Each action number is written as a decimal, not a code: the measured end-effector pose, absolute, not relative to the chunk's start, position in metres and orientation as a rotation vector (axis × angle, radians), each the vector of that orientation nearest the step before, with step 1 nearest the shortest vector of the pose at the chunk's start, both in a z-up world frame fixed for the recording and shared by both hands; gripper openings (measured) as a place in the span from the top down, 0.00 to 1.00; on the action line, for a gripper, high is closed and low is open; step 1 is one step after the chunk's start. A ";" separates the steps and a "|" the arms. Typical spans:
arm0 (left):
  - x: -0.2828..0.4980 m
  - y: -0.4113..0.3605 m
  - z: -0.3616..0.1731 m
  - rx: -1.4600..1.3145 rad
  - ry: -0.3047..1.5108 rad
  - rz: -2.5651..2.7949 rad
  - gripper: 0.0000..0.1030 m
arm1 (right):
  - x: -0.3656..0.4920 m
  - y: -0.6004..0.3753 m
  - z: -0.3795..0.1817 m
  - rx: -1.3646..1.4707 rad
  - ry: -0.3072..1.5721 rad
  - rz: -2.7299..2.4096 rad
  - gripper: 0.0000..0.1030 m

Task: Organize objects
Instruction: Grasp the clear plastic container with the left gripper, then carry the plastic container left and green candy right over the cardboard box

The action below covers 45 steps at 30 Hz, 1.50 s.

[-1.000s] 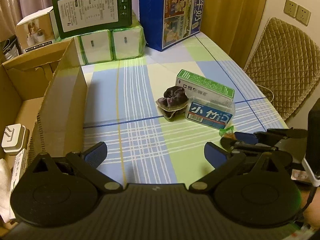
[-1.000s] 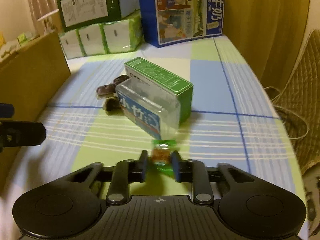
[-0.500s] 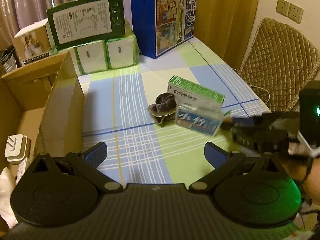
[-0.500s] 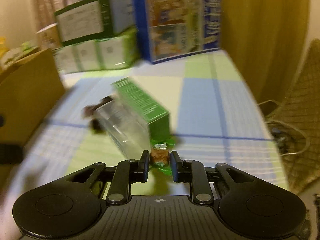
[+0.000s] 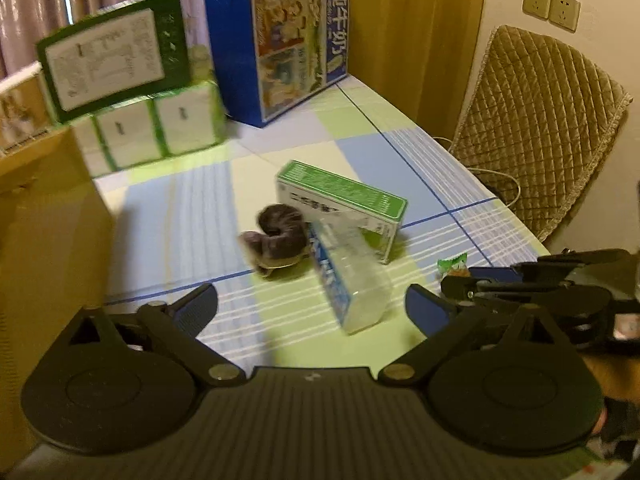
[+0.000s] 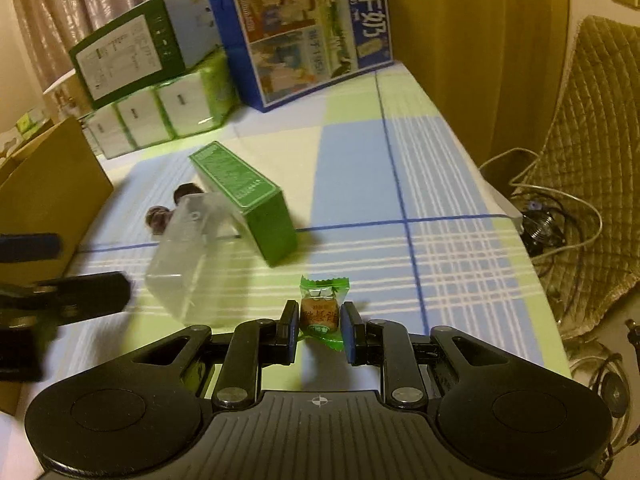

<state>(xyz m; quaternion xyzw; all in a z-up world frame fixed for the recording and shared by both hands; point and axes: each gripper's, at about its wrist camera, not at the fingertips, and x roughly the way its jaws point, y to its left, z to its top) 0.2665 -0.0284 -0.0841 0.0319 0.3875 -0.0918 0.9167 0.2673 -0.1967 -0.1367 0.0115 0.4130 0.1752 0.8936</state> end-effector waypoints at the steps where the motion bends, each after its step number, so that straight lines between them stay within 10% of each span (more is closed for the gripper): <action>1: 0.271 -0.031 -0.089 0.046 0.805 -0.194 0.14 | 0.268 -0.198 -0.137 0.026 0.858 0.357 0.81; 13: 0.299 -0.046 -0.122 0.048 0.850 -0.196 0.75 | 0.272 -0.200 -0.143 0.048 0.886 0.355 0.81; 45: 0.230 -0.022 -0.119 0.169 0.864 -0.236 0.75 | 0.230 -0.174 -0.130 0.016 0.898 0.441 0.81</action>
